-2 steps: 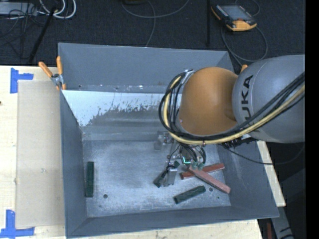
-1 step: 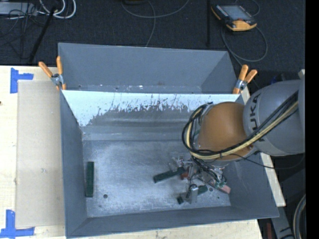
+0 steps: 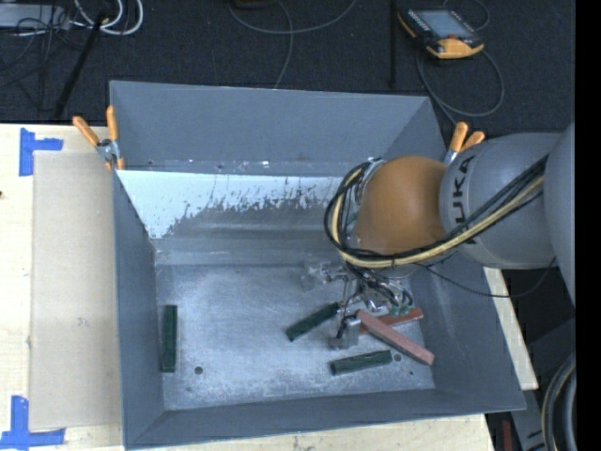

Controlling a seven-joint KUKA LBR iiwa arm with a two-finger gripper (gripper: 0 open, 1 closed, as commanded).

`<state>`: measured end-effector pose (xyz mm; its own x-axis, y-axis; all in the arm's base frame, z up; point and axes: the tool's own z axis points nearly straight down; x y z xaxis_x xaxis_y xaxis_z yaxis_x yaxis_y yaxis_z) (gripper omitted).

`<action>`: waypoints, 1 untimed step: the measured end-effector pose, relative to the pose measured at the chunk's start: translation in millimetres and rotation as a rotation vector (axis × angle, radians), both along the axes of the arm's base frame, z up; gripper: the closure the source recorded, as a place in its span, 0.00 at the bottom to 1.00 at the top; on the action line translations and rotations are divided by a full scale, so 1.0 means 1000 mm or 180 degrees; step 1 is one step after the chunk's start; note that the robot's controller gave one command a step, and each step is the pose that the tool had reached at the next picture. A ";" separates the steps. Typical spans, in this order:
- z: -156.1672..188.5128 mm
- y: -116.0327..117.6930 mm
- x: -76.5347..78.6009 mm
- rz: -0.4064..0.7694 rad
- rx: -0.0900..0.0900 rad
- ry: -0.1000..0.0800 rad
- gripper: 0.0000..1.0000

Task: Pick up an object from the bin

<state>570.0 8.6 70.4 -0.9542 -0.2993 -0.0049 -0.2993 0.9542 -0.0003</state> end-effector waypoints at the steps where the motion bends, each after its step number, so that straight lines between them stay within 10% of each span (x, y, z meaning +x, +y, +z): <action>1: 0.000 -0.001 -0.002 -0.0016 -0.0001 0.0012 1.00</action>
Offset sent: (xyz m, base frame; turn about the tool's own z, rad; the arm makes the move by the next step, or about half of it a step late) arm 0.0000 0.0000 0.0000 0.0000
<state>568.3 7.7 70.2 -0.9557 -0.2945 -0.0012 -0.2945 0.9557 0.0006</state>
